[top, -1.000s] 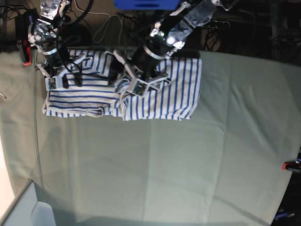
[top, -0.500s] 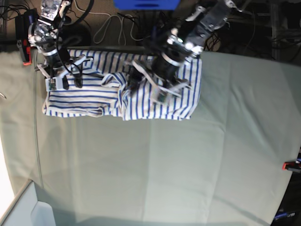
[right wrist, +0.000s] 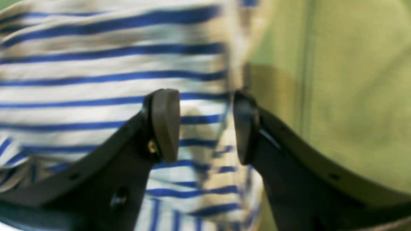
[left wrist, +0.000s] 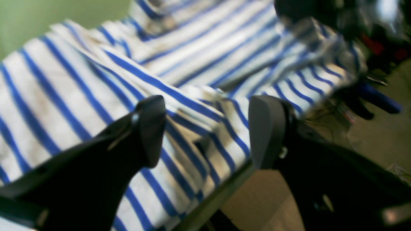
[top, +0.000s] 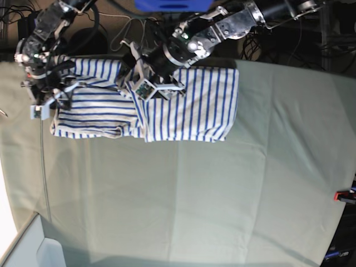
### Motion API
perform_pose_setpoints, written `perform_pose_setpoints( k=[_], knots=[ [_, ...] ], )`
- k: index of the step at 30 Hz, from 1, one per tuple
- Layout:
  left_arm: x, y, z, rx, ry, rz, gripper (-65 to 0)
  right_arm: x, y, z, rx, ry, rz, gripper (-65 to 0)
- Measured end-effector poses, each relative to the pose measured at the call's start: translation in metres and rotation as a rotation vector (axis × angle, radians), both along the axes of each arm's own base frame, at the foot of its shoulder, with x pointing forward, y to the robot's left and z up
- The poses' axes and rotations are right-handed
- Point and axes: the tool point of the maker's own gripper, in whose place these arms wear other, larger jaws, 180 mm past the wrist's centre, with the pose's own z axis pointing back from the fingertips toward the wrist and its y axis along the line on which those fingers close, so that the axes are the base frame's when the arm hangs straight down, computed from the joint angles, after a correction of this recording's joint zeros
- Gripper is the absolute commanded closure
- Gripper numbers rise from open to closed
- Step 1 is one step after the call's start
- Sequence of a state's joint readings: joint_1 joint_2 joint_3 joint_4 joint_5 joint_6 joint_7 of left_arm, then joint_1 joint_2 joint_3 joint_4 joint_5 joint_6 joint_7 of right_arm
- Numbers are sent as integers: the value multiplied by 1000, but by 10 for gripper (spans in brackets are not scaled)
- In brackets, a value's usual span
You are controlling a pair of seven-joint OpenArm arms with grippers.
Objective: Layout the t-shirt on the table in an organized manner, then fold the t-shirt properly
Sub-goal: 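Withdraw the left gripper and grasp the other strip end with the right, then lift the strip end with the right gripper and fold it onto the stack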
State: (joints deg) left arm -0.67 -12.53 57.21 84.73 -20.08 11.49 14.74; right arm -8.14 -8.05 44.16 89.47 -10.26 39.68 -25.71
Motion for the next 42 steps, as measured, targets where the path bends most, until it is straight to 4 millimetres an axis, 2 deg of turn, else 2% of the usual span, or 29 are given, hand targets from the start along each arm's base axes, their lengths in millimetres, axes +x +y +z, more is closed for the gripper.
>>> perform_pose_setpoints(
  k=[3,6,10,12,15,17,21,23,25,27,30,33,35,42],
  knots=[
    [18,19,12,-32,-2,57,-394,-4,-15,1,-29,32,-10,-278],
    [52,57,27,-59,-21,177,-394,-5,-16,0,-29,35,-14,-297],
    [79,115,35,-41,-29,284,-394,-5,-13,-1,-19,34,-14,-428],
    [86,142,33,-33,-5,333,-394,-6,-10,-7,0,37,-15,-452],
    [100,185,35,-38,14,443,-394,-13,2,-29,63,81,-16,-451],
    [106,208,38,-48,13,517,-395,-9,3,-35,93,68,-23,-450],
    [102,259,33,-36,30,670,-395,0,0,-40,117,46,-25,-450],
    [101,277,33,-28,25,722,-395,3,0,-40,118,45,-25,-449],
    [101,289,34,-26,22,755,-395,3,1,-39,118,42,-23,-444],
    [101,298,36,-26,16,781,-395,3,1,-39,117,43,-22,-401],
    [99,312,36,-18,11,819,-395,3,2,-40,120,44,-22,-237],
    [97,314,35,-15,14,824,-395,4,8,-41,139,40,-23,-71],
    [98,314,35,-15,12,824,-395,5,9,-41,144,37,-24,0],
    [98,314,36,-14,10,823,-395,-1,5,-37,122,45,-24,0]
  ],
)
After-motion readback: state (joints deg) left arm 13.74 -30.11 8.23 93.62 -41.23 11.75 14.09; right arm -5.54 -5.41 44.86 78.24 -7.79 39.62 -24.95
